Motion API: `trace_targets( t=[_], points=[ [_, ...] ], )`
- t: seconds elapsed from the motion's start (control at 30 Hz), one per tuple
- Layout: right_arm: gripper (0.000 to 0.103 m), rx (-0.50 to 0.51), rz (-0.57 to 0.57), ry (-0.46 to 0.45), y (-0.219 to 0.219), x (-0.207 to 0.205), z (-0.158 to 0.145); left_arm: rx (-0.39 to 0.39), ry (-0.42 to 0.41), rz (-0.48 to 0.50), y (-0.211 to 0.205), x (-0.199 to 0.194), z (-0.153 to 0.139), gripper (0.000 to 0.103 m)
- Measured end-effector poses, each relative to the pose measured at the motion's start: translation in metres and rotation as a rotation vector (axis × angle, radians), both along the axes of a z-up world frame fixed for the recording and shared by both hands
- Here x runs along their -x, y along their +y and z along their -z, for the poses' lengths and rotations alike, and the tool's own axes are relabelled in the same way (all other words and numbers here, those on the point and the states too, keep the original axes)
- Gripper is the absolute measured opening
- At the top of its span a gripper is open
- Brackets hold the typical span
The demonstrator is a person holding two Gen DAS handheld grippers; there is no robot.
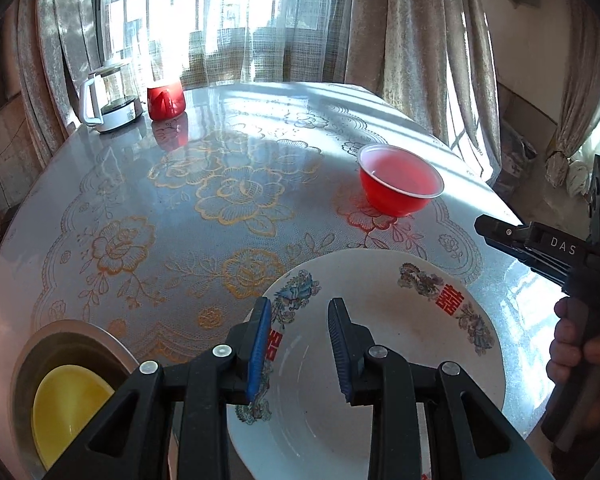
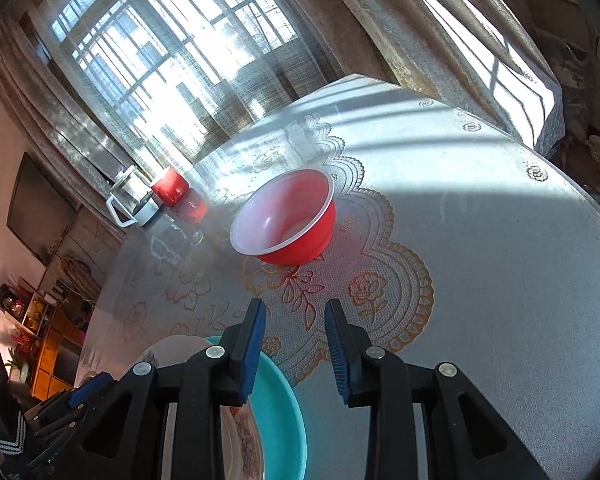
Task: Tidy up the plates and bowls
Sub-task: 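Move the right tool over the plate stack toward the red bowl, then grasp the rim of the red plastic bowl with the right tool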
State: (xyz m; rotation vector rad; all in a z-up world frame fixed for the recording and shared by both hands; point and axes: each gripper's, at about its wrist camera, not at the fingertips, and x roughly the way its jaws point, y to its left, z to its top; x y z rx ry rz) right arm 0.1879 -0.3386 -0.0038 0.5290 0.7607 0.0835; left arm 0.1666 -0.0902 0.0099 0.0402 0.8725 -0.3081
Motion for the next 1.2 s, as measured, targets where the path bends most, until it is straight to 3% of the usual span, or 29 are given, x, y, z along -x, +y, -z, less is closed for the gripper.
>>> trace_targets(
  t=[0.23,0.43,0.67,0.87,1.2],
  points=[
    [0.031,0.008,0.014,0.023,-0.007,-0.027,0.001,0.066,0.023,0.014,-0.015,-0.029,-0.002,0.034],
    [0.031,0.027,0.045,0.049,-0.017,-0.057,0.001,0.166,0.068,0.010,-0.030,-0.061,-0.001,0.034],
    [0.031,0.044,0.061,0.105,-0.023,-0.091,0.014,0.218,0.110,-0.016,-0.043,-0.093,0.007,0.037],
    [0.015,0.101,0.003,0.119,-0.007,-0.101,0.018,0.281,0.154,-0.051,-0.041,-0.114,0.015,0.044],
    [0.013,0.083,-0.170,0.142,0.028,-0.103,0.019,0.262,0.190,-0.111,-0.027,-0.129,0.027,0.042]
  ],
)
